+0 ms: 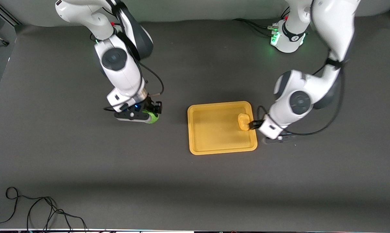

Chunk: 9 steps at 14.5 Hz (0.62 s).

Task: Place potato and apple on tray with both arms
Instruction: 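Lower the potato onto the tray and open the left gripper, then lift the apple with the right gripper while the left gripper withdraws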

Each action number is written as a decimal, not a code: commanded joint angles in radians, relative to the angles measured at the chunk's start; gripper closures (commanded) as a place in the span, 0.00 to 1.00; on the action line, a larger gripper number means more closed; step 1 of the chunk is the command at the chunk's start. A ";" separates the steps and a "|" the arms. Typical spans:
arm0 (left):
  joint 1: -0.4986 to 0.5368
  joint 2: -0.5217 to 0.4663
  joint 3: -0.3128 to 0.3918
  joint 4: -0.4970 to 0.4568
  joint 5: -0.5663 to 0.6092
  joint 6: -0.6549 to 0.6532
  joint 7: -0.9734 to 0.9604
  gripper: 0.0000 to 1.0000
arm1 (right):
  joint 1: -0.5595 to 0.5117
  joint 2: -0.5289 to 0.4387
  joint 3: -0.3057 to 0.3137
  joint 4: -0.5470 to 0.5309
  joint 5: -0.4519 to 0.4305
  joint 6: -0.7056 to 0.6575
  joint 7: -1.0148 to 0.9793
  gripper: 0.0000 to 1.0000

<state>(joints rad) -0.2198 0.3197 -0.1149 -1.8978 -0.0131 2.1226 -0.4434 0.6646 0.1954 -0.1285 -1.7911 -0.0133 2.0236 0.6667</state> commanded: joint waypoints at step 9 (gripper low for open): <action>0.253 -0.385 0.080 0.017 0.032 -0.326 0.618 0.00 | 0.094 0.365 0.040 0.695 0.055 -0.295 0.092 0.61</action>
<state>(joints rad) -0.0190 -0.0109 -0.0282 -1.8636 0.0299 1.8270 0.0734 0.7041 0.3708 -0.0833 -1.3620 0.0255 1.8065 0.6939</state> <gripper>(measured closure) 0.000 0.366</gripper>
